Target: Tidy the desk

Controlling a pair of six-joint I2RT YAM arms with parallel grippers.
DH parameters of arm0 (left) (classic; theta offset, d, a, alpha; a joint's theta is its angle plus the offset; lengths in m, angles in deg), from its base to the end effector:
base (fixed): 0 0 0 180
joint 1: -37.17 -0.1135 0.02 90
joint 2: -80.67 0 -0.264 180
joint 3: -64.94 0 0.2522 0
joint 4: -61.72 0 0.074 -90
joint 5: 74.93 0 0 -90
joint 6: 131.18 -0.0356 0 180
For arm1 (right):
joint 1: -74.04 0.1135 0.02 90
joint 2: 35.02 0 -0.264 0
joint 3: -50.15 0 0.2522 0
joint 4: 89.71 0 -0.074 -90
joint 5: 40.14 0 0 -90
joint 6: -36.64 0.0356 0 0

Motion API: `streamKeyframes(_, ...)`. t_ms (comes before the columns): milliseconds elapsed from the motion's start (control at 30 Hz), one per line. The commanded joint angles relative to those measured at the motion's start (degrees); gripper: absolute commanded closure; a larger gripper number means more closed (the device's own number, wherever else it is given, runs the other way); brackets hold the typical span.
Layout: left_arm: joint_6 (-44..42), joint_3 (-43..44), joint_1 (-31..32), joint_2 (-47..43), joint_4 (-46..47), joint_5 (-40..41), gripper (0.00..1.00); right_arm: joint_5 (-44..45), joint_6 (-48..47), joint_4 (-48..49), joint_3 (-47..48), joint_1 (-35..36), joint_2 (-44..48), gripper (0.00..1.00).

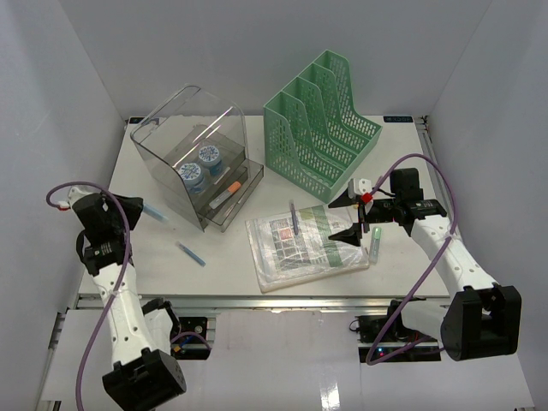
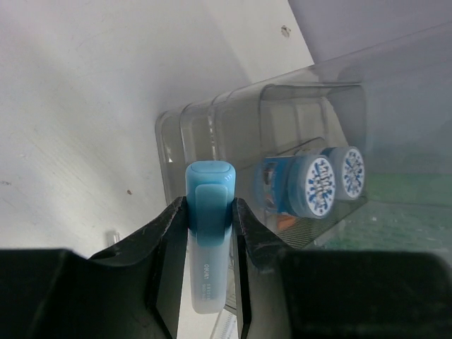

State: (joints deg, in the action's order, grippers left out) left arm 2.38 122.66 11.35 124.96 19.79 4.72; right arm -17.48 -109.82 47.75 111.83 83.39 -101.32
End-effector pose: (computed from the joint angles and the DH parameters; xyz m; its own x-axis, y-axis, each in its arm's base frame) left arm 0.1577 0.0692 0.3044 -0.1139 -0.8082 -0.5778 -0.5035 0.5483 -0.6677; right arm 0.2166 0.0690 0.2706 0.1685 -0.2977 -0.9397 -0.9797 0.0544 -0.1929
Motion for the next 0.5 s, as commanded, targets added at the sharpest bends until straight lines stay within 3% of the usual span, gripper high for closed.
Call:
streamKeyframes(0,1.26,9.91,0.73,-1.73,-2.19,1.07,1.00,-2.35,-1.02,-1.10,0.77,-0.29,0.15,0.05)
streamKeyframes(167,0.18,22.97,2.63,0.82,-3.29,-0.67,1.00,-2.32,-1.11,-1.30,0.87,-0.29,-0.81,0.05)
streamKeyframes(267,1.15,31.23,3.22,3.01,-3.27,-6.67,1.00,-2.02,-1.20,-1.35,0.92,-0.29,-1.11,0.05)
streamKeyframes(467,2.38,38.16,6.20,8.16,-2.35,-20.54,1.00,-1.67,-1.11,-1.28,0.89,-0.33,-2.00,0.05)
